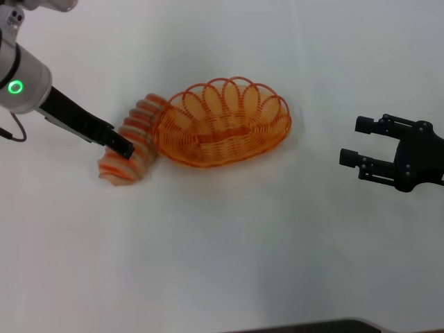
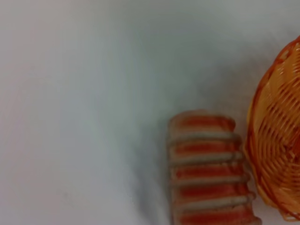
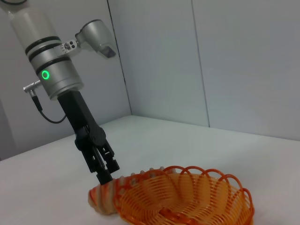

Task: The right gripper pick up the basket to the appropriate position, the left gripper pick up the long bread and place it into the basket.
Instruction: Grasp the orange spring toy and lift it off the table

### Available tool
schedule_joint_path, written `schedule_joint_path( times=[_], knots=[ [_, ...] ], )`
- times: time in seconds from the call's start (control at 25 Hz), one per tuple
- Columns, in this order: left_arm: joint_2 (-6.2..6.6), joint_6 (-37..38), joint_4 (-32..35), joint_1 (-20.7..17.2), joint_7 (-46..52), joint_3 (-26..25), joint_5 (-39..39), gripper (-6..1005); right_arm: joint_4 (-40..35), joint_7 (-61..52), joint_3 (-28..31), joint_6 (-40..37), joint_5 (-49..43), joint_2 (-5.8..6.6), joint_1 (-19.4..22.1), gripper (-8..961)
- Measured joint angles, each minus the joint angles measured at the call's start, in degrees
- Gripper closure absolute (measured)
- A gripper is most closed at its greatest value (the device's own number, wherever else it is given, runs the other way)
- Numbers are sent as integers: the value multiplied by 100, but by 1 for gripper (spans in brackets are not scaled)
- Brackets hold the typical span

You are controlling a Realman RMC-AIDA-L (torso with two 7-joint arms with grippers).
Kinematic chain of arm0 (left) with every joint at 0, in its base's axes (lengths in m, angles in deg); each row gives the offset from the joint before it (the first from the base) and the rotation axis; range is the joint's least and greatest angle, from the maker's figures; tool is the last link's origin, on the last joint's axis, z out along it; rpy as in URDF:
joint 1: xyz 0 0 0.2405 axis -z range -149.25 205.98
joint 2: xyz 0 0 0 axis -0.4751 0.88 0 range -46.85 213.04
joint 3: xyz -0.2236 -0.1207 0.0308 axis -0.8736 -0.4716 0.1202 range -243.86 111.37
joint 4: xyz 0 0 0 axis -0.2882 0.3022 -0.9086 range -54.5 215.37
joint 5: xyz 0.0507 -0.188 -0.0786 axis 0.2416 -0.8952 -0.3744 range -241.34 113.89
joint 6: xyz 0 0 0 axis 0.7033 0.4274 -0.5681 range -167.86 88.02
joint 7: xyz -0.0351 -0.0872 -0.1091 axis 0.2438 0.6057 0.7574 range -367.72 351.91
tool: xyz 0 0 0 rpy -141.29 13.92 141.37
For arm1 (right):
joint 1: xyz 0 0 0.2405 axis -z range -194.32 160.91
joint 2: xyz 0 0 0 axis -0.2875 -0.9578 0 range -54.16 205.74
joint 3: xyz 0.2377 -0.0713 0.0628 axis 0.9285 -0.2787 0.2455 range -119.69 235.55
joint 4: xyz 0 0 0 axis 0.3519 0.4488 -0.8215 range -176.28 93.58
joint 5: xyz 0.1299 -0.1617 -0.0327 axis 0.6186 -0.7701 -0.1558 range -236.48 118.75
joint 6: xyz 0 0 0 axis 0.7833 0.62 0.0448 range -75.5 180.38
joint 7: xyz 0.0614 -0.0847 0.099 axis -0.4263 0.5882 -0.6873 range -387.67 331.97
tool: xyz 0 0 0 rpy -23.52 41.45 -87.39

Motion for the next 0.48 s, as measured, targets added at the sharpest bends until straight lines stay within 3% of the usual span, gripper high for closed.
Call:
schedule_joint_path(
  times=[0.48],
  knots=[
    [-102, -182, -100, -46, -50, 43, 13, 159, 8, 0, -6, 41, -14, -2, -3, 208]
  ],
)
